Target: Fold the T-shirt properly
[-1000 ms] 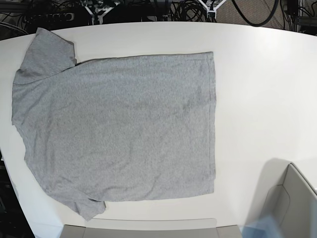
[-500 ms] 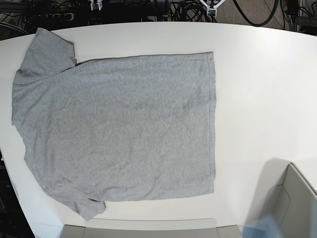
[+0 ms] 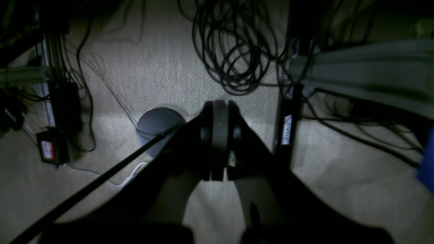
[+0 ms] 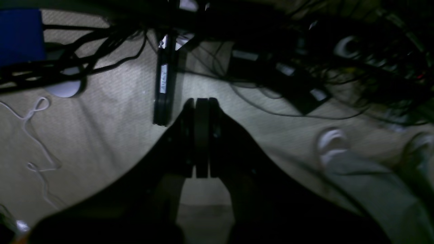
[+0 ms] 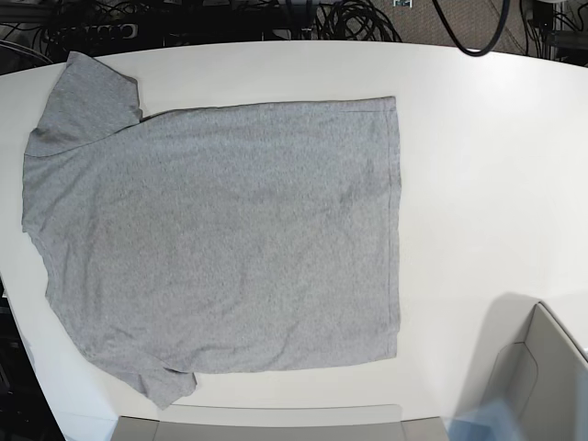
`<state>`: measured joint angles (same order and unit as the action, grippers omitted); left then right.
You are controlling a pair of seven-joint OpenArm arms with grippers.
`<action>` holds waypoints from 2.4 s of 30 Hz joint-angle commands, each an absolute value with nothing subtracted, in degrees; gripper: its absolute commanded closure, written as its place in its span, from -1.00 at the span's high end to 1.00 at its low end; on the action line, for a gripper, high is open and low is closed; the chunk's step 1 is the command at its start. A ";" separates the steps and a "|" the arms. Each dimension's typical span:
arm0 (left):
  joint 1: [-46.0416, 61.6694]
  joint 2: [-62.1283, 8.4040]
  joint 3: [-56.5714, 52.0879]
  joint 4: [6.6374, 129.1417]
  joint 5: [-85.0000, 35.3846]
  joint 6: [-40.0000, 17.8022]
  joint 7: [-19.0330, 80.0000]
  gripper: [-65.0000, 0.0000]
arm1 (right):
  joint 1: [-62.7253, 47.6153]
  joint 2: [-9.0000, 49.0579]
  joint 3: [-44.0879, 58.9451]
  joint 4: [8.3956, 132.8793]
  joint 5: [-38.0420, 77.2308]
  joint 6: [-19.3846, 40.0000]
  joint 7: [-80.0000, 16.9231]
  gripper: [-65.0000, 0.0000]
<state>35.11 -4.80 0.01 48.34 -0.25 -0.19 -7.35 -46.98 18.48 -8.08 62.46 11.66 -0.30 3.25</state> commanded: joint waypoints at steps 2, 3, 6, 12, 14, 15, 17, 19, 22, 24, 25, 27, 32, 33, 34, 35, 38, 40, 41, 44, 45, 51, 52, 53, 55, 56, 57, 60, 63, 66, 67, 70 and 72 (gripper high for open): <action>37.76 -5.41 -0.04 53.05 -0.40 0.13 -8.66 -1.00 | -50.24 20.26 -7.08 65.80 11.74 -0.13 3.91 -0.99; 39.08 -5.41 -0.04 55.25 -0.40 0.13 -8.66 -1.00 | -51.38 20.70 -5.32 67.30 11.74 -0.13 3.91 -0.99; 42.15 -5.49 -0.13 61.67 -0.40 0.13 -8.48 -1.00 | -53.85 21.05 1.27 72.31 11.74 -0.13 3.91 -0.99; 47.52 -5.14 -6.46 75.30 -0.40 0.13 -2.59 -1.00 | -58.59 22.46 12.79 85.58 11.74 -0.13 2.59 -0.99; 48.92 -5.23 -7.43 79.43 -0.40 0.13 -0.92 -1.00 | -59.82 22.46 15.08 90.95 11.74 -0.13 -0.13 -0.99; 49.89 -5.32 -7.87 81.98 -0.40 0.13 -0.40 -1.00 | -60.53 22.46 16.04 93.85 11.74 -0.13 -1.10 -0.99; 52.26 -5.49 -8.31 87.43 -0.40 0.13 0.66 -1.00 | -61.58 22.46 16.84 99.56 11.74 -0.13 -2.51 -0.99; 54.37 -5.49 -8.40 92.62 -0.40 0.13 2.33 -1.00 | -61.93 22.46 16.92 103.78 11.82 -0.13 -3.82 -0.99; 56.92 -5.41 -8.40 100.00 -0.40 0.13 5.49 -1.00 | -61.58 22.46 16.92 109.49 11.91 -0.13 -7.08 -0.99; 57.98 -5.23 -8.40 104.22 -0.40 0.13 7.25 -1.00 | -60.44 22.46 16.92 112.92 15.25 -0.13 -9.01 -0.99; 58.33 -5.23 -8.40 105.80 -0.40 0.13 7.69 -1.00 | -59.74 22.46 17.10 114.24 17.71 -0.13 -9.89 -0.99; 58.95 -5.14 -8.04 108.88 -0.40 0.13 8.92 -1.00 | -57.89 22.20 19.47 116.53 24.31 -0.04 -13.67 -0.99; 58.51 -5.14 -7.96 115.38 -0.48 0.13 12.26 -1.00 | -48.66 21.85 28.35 117.49 39.34 0.40 -26.15 -0.99; 58.51 -5.14 -7.96 116.35 -0.48 0.13 12.35 -1.00 | -46.99 21.85 30.29 117.49 41.71 0.40 -28.79 -0.99; 58.51 -5.14 -7.96 116.79 -0.48 0.13 12.26 -1.00 | -45.49 21.76 31.96 117.49 43.47 0.40 -31.08 -0.99; 58.24 -5.14 -7.96 116.88 -0.48 0.13 12.18 -1.00 | -44.18 21.76 33.98 117.49 45.05 0.48 -33.45 -0.99; 54.46 -5.14 -7.87 116.88 -0.48 0.04 12.00 -1.00 | -41.36 22.02 37.93 117.41 46.64 3.65 -37.67 -0.99; 52.44 -5.32 -6.29 116.97 -0.48 0.04 12.09 -1.00 | -39.78 21.93 40.48 117.14 46.73 10.86 -39.34 -0.99; 51.91 -5.41 -5.23 117.05 -0.48 0.04 12.09 -1.00 | -39.16 21.85 41.54 117.05 46.73 14.64 -40.31 -0.99; 49.27 -5.49 -1.63 117.23 -0.48 0.04 12.09 -1.00 | -36.97 19.65 45.41 117.05 46.64 25.45 -43.21 -0.99; 48.22 -5.49 -0.75 117.23 -0.48 0.04 12.18 -1.00 | -36.35 18.86 46.73 117.05 46.64 27.03 -43.74 -0.99; 42.42 -5.32 4.79 117.23 -0.48 0.04 12.44 -1.00 | -34.86 15.78 49.10 116.35 46.64 27.74 -45.76 -0.95; 41.80 -5.23 5.85 117.23 -0.40 0.04 12.53 -1.00 | -34.86 15.78 49.10 115.91 46.64 27.65 -45.76 -0.91; 41.19 -5.23 6.90 117.23 -0.40 0.04 12.53 -1.00 | -34.77 15.78 49.10 115.38 46.55 27.65 -45.76 -0.84; 40.40 -5.14 9.10 117.23 -0.40 0.04 12.53 -1.00 | -34.77 15.96 49.10 114.51 46.64 27.65 -45.76 -0.66; 40.40 -5.14 9.80 117.23 -0.40 0.04 12.53 -1.00 | -34.77 16.13 48.92 114.15 46.64 28.00 -45.76 -0.58; 40.40 -5.14 10.24 117.23 -0.40 0.04 12.53 -1.00 | -34.86 16.40 48.40 114.15 46.64 28.09 -45.85 -0.47; 40.48 -5.23 10.24 117.23 -0.40 0.04 12.62 -1.00 | -35.30 17.71 46.20 114.07 46.55 29.58 -45.85 -0.21; 40.48 -5.32 10.24 117.23 -0.31 0.04 12.62 -1.00 | -34.77 17.27 46.73 111.60 46.64 31.34 -45.85 -0.09; 40.84 -5.49 10.33 117.23 -0.31 0.04 12.62 -1.00 | -33.27 17.27 47.60 106.77 47.60 32.22 -45.49 -0.08; 40.84 -5.49 10.33 117.23 -0.31 0.04 12.62 -1.00 | -33.01 17.10 48.66 104.66 49.19 33.63 -45.49 -0.08; 40.92 -5.67 10.15 117.23 -0.31 0.04 12.62 -1.00 | -32.75 16.84 52.00 97.80 53.23 38.73 -45.76 -0.08; 40.92 -5.67 10.24 117.23 -0.31 0.04 12.62 -1.00 | -32.75 17.36 53.85 93.67 53.32 39.16 -45.76 -0.08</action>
